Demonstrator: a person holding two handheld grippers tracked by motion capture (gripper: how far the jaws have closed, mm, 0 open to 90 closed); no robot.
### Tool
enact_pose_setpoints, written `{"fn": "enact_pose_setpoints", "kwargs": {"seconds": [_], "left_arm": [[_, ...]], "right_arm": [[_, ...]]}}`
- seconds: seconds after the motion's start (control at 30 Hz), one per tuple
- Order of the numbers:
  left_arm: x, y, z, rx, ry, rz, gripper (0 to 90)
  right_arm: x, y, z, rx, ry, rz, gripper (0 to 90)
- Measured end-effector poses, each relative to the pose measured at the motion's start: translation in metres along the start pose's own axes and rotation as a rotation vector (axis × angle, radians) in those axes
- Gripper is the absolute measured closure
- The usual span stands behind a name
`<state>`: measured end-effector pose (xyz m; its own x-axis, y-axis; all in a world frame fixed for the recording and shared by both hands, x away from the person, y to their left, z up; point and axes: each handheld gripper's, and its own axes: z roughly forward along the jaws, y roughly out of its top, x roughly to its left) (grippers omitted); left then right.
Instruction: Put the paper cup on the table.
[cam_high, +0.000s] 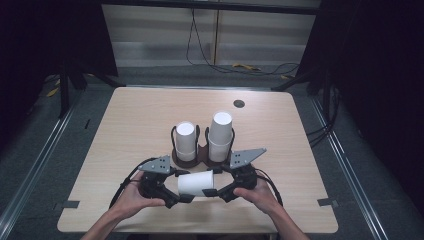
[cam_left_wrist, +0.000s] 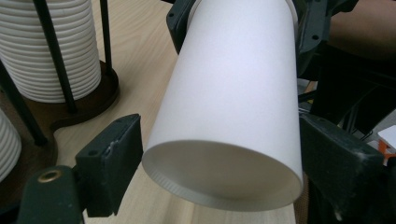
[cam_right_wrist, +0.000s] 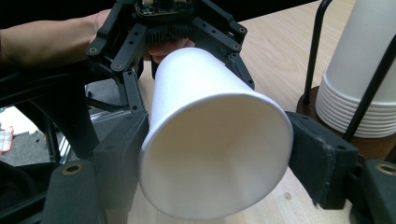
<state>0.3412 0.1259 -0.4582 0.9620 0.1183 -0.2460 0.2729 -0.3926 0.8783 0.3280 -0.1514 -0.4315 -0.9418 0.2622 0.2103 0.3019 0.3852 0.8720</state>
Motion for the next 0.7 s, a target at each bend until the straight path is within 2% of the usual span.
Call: {"fn": "enact_pose_setpoints", "kwargs": {"seconds": [0.03, 0.13, 0.17, 0.23, 0.3, 0.4, 0.53, 0.67, 0.7], "left_arm": [[0.000, 0.000, -0.001, 0.012, 0.015, 0.017, 15.7], [0.000, 0.000, -0.003, 0.019, 0.032, 0.017, 15.6], [0.001, 0.000, -0.004, 0.031, 0.054, 0.027, 15.7], [0.001, 0.000, -0.004, 0.036, 0.069, 0.029, 15.7], [0.002, -0.001, -0.006, 0.035, 0.064, 0.015, 15.7], [0.003, -0.002, -0.008, 0.050, 0.080, 0.022, 15.7], [0.005, -0.003, -0.009, 0.057, 0.092, 0.009, 15.7], [0.007, -0.004, -0.013, 0.054, 0.124, 0.003, 15.7], [0.008, -0.006, -0.016, 0.046, 0.142, 0.001, 15.7]], "right_arm": [[0.000, 0.000, -0.001, -0.002, -0.005, 0.006, 25.1], [-0.001, 0.000, -0.003, -0.006, -0.019, 0.012, 25.2], [-0.001, 0.000, -0.004, -0.008, -0.022, 0.014, 25.1], [-0.002, 0.000, -0.004, -0.008, -0.031, 0.014, 25.2], [-0.004, 0.000, -0.007, -0.013, -0.049, 0.023, 25.2], [-0.005, 0.000, -0.008, -0.015, -0.058, 0.032, 25.3], [-0.005, 0.000, -0.010, -0.013, -0.078, 0.045, 25.2], [-0.006, 0.001, -0.014, -0.007, -0.109, 0.061, 25.2], [-0.006, 0.001, -0.016, 0.002, -0.132, 0.068, 25.3]]}}
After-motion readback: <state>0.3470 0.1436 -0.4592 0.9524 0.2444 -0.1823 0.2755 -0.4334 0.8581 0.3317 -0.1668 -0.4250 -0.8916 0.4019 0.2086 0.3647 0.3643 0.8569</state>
